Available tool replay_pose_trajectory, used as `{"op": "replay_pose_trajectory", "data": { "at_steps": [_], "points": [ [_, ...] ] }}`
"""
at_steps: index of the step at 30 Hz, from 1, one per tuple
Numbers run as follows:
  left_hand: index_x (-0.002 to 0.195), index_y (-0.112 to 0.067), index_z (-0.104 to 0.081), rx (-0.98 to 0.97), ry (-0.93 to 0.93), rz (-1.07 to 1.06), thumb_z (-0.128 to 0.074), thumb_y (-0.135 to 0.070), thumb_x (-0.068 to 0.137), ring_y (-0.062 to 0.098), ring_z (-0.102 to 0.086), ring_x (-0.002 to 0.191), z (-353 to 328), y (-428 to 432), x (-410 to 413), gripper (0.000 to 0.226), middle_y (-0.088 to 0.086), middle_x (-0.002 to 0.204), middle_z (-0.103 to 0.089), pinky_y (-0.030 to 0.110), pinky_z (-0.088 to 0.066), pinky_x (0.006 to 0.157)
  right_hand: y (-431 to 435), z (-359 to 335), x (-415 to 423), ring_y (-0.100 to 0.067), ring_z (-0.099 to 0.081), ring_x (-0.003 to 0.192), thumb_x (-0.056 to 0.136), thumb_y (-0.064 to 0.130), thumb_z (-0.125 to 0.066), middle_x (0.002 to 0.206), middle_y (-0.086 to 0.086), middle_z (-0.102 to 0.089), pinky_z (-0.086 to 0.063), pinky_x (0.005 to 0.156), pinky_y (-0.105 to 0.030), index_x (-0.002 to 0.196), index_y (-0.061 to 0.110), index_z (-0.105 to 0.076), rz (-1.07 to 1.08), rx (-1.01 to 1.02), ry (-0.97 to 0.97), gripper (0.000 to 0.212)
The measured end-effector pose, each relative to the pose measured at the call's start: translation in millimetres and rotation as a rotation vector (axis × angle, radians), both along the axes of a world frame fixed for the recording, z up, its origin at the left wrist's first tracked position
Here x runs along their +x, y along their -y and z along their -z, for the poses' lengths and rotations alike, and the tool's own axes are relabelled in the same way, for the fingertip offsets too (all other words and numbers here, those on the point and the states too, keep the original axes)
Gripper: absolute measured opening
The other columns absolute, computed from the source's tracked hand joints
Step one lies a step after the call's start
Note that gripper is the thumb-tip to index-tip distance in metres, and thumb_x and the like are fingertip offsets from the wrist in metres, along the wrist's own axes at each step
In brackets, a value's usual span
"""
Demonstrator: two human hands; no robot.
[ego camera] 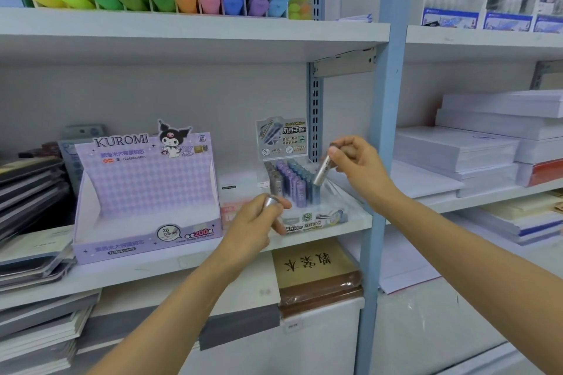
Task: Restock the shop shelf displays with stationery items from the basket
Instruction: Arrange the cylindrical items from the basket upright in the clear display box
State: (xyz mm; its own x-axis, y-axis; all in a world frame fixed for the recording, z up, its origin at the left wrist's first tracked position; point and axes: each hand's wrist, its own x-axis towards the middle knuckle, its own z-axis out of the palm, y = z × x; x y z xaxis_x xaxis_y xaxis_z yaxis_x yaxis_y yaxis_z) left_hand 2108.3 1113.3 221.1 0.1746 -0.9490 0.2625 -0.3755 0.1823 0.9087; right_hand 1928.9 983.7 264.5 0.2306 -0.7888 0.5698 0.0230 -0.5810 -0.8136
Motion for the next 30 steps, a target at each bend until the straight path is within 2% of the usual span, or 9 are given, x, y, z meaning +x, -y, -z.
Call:
{"op": "replay_pose_trajectory", "data": {
  "at_steps": [2, 5, 8, 11, 13, 17, 23, 28, 30],
  "points": [
    [0.100, -0.034, -0.062, -0.001, 0.122, -0.006, -0.043, -0.029, 0.100, 0.003, -0.060, 0.074, 7, 2, -1, 0.020, 0.000, 0.081, -0.069, 0.020, -0.040, 0.063, 4, 12, 2, -0.016, -0.070, 0.089, 0.096, 0.015, -0.058, 0.093, -0.007, -0.073, -0.054, 0.082, -0.033, 0.099, 0.014, -0.054, -0.027, 0.029, -0.052, 0.005],
    [0.098, -0.034, -0.061, -0.018, 0.193, -0.007, -0.042, -0.031, 0.100, 0.005, -0.062, 0.079, 11, 3, 1, 0.019, 0.003, 0.086, -0.069, 0.024, -0.041, 0.068, 2, 17, 6, -0.025, -0.070, 0.095, 0.093, 0.017, -0.062, 0.095, -0.011, -0.073, -0.053, 0.090, -0.049, 0.099, 0.014, -0.055, -0.031, 0.028, -0.055, 0.010],
    [0.099, -0.026, -0.062, -0.010, 0.128, 0.001, -0.042, -0.030, 0.101, 0.009, -0.064, 0.076, 7, 1, 5, 0.021, 0.002, 0.095, -0.069, 0.022, -0.042, 0.064, -3, 9, 11, -0.019, -0.071, 0.093, 0.093, 0.015, -0.062, 0.092, -0.006, -0.075, -0.054, 0.088, -0.034, 0.101, 0.012, -0.054, -0.102, -0.007, 0.016, 0.011],
    [0.102, -0.018, -0.062, 0.024, -0.001, 0.036, -0.042, -0.026, 0.102, 0.007, -0.063, 0.068, 3, -1, 8, 0.022, -0.003, 0.104, -0.068, 0.015, -0.040, 0.050, -9, 2, 23, -0.013, -0.071, 0.090, 0.093, 0.013, -0.060, 0.093, -0.008, -0.075, -0.052, 0.079, -0.020, 0.104, 0.008, -0.052, -0.215, -0.048, -0.001, 0.014],
    [0.106, -0.016, -0.062, 0.027, -0.094, 0.061, -0.044, -0.027, 0.102, 0.009, -0.064, 0.068, 0, -3, 9, 0.021, 0.000, 0.106, -0.068, 0.016, -0.042, 0.048, -11, 2, 34, -0.014, -0.071, 0.091, 0.092, 0.016, -0.063, 0.096, -0.010, -0.074, -0.052, 0.078, -0.020, 0.107, 0.008, -0.053, -0.217, -0.082, -0.076, 0.020],
    [0.110, -0.018, -0.059, -0.026, -0.161, 0.117, -0.045, -0.033, 0.101, 0.018, -0.067, 0.072, -1, -8, 13, 0.022, 0.007, 0.104, -0.069, 0.026, -0.054, 0.060, -7, 5, 54, -0.016, -0.069, 0.091, 0.087, 0.019, -0.071, 0.096, -0.004, -0.071, -0.055, 0.083, -0.024, 0.097, 0.015, -0.056, -0.142, -0.129, -0.181, 0.018],
    [0.112, -0.023, -0.058, -0.048, -0.134, 0.138, -0.044, -0.036, 0.101, 0.019, -0.067, 0.070, 0, -11, 21, 0.023, 0.003, 0.100, -0.072, 0.024, -0.044, 0.049, -1, 11, 62, -0.019, -0.065, 0.082, 0.083, 0.020, -0.074, 0.086, 0.001, -0.066, -0.056, 0.076, -0.029, 0.088, 0.016, -0.055, -0.057, -0.235, -0.377, 0.021],
    [0.112, -0.020, -0.057, -0.023, -0.210, 0.084, -0.046, -0.033, 0.100, 0.016, -0.063, 0.065, 5, -6, 23, 0.021, 0.005, 0.095, -0.073, 0.022, -0.038, 0.047, 2, 9, 63, -0.004, -0.060, 0.076, 0.079, 0.026, -0.077, 0.081, 0.012, -0.060, -0.047, 0.066, -0.016, 0.089, 0.031, -0.050, 0.042, -0.332, -0.467, 0.029],
    [0.113, -0.018, -0.055, -0.012, -0.289, 0.062, -0.048, -0.029, 0.100, 0.016, -0.061, 0.062, 7, -4, 25, 0.018, 0.008, 0.092, -0.073, 0.023, -0.038, 0.048, 1, 10, 68, 0.000, -0.059, 0.073, 0.078, 0.029, -0.078, 0.077, 0.014, -0.059, -0.045, 0.064, -0.016, 0.088, 0.034, -0.051, 0.093, -0.388, -0.496, 0.030]
  ]
}}
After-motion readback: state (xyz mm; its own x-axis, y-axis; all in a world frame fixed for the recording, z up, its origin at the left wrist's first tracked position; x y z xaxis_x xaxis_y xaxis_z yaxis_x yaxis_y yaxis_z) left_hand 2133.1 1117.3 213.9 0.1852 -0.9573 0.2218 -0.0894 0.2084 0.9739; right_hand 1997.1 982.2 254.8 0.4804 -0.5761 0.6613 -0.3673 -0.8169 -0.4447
